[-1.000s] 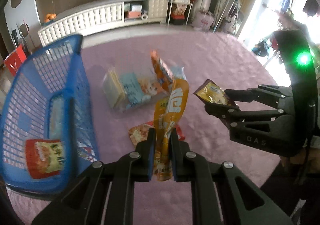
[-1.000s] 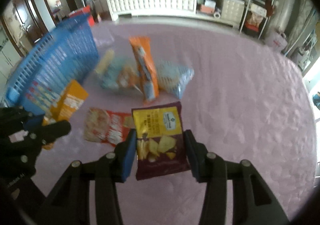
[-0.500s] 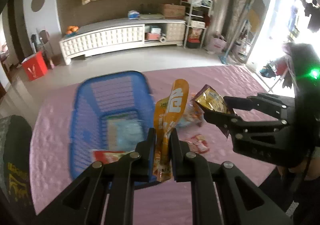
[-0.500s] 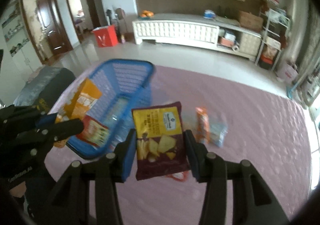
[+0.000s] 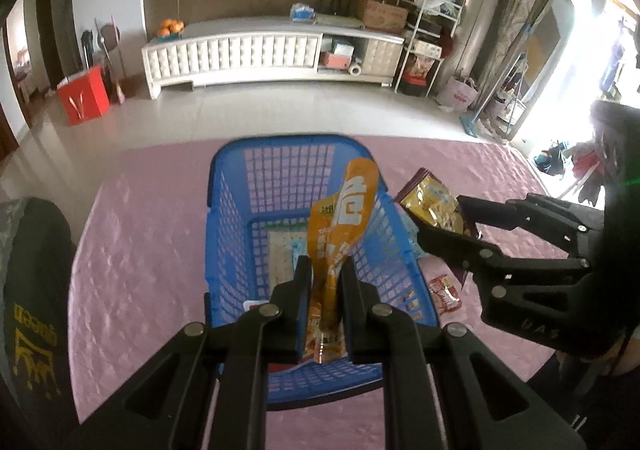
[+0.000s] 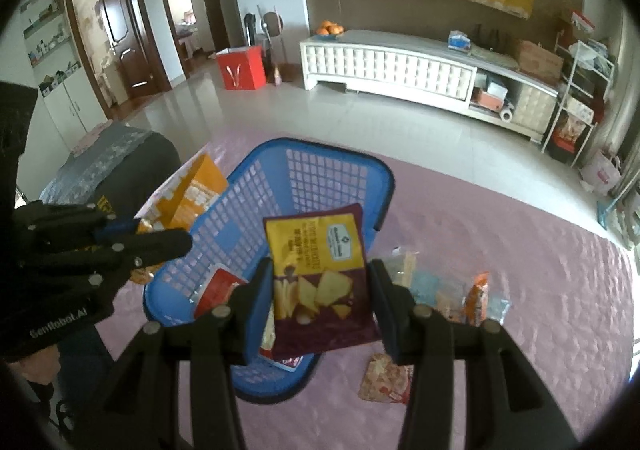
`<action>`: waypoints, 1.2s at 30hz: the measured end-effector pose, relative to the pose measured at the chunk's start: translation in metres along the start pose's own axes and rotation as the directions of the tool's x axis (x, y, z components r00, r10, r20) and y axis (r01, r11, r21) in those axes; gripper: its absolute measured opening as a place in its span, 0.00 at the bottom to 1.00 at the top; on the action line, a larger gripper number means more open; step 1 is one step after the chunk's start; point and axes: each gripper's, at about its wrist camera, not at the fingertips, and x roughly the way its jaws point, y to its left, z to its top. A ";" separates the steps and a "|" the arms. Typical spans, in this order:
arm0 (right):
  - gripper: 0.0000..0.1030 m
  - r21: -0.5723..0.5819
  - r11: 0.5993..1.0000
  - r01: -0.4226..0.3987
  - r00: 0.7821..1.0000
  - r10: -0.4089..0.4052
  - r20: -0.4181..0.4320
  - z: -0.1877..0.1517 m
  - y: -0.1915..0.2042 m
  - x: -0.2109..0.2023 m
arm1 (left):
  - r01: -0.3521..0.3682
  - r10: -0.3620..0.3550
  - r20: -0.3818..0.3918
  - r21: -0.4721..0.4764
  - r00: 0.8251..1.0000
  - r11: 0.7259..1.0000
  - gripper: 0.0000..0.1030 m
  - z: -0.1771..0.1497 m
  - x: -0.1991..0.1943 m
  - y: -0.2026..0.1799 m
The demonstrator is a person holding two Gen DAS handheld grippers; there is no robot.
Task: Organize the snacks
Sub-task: 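Carry both snacks over the blue basket and open both grippers to drop them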
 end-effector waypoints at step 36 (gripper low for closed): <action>0.50 -0.003 0.999 0.046 0.999 -0.046 -0.013 -0.005 -0.008 -0.014 | 0.079 -0.083 -0.128 -0.042 0.988 0.996 0.54 -0.024 0.033 -0.011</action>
